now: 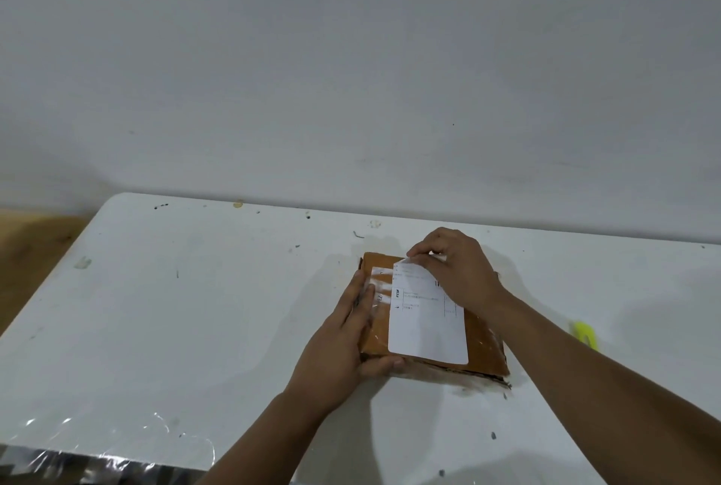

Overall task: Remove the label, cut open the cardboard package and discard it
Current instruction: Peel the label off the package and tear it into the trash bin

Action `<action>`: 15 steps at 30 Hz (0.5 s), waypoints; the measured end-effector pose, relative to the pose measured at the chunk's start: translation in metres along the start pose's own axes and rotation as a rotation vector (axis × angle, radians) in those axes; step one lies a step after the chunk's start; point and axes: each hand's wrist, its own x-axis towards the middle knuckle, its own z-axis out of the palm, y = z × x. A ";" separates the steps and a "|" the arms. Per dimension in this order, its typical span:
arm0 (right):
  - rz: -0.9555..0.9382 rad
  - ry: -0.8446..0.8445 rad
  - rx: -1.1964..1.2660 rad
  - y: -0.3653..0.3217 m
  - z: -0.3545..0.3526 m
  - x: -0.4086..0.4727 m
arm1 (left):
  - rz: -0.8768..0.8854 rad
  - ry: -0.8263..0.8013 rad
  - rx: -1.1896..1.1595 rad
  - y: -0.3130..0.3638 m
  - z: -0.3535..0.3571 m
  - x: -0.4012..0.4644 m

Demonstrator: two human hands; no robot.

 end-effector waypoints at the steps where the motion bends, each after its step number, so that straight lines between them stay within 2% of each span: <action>1: 0.013 -0.020 0.037 0.000 -0.003 0.000 | -0.002 -0.004 0.001 0.001 -0.001 0.000; 5: 0.086 -0.080 0.149 0.000 -0.013 -0.002 | -0.011 -0.010 0.006 0.000 0.000 0.000; 15: 0.113 -0.182 0.323 0.006 -0.029 -0.002 | -0.036 -0.031 -0.009 0.002 -0.002 -0.003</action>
